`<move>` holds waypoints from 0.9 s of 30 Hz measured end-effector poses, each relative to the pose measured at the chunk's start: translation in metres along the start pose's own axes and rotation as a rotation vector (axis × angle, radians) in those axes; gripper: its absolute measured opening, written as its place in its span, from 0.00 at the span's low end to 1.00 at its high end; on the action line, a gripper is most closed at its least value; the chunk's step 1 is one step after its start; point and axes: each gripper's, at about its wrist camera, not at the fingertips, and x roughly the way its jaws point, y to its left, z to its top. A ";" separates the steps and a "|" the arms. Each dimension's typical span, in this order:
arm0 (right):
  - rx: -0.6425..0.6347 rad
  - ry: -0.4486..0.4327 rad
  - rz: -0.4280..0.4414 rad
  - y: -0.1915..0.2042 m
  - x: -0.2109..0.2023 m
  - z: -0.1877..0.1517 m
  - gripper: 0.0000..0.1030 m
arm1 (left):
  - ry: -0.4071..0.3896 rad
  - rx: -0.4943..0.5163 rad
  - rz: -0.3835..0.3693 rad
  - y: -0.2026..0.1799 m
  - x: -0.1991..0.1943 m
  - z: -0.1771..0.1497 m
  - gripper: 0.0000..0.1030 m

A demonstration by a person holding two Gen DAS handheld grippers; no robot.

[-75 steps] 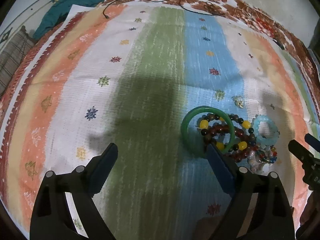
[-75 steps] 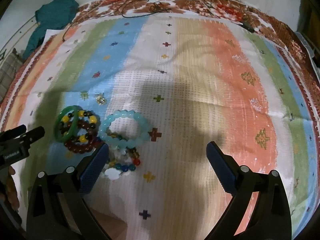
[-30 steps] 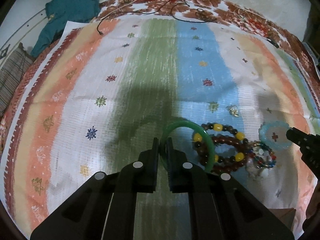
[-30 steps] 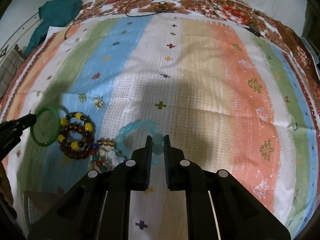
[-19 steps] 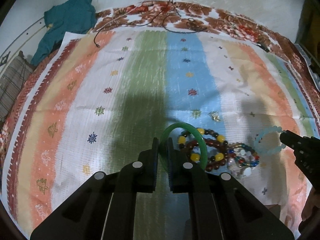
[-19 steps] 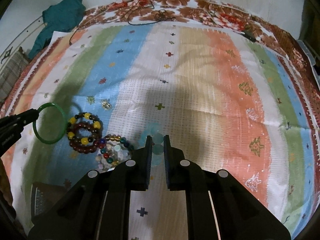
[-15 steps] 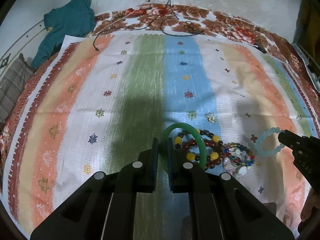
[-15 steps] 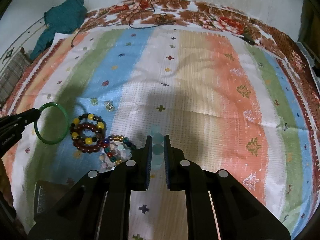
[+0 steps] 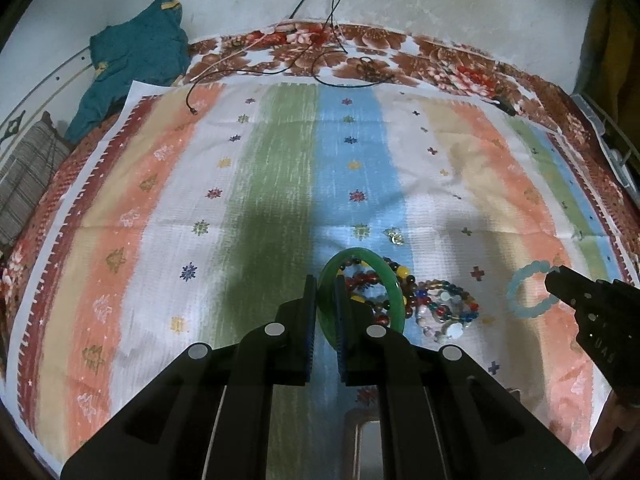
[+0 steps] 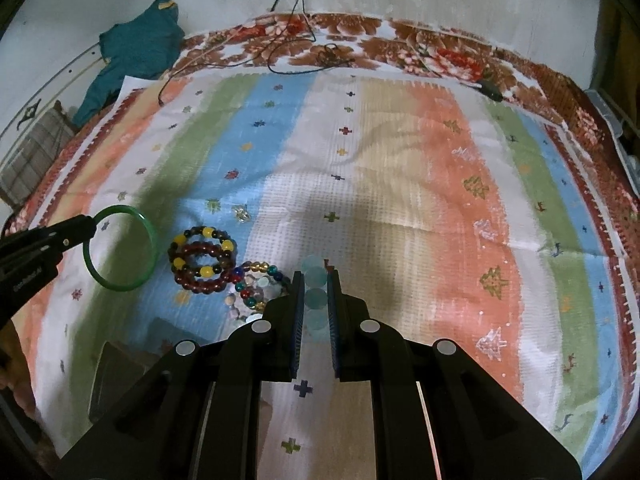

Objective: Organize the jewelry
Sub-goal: 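Carry the green bangle with the left tool while the right tool carries the blue bracelet over the tin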

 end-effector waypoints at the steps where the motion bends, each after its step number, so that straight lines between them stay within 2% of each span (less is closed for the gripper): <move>1: -0.005 -0.009 -0.001 0.002 -0.005 -0.001 0.12 | -0.004 0.002 -0.002 -0.001 -0.003 0.000 0.08; 8: -0.028 -0.038 -0.003 0.011 -0.025 -0.006 0.12 | -0.021 0.026 -0.008 -0.009 -0.020 -0.007 0.08; 27: -0.048 -0.100 0.038 0.033 -0.077 -0.032 0.12 | -0.060 0.012 -0.045 -0.014 -0.065 -0.029 0.08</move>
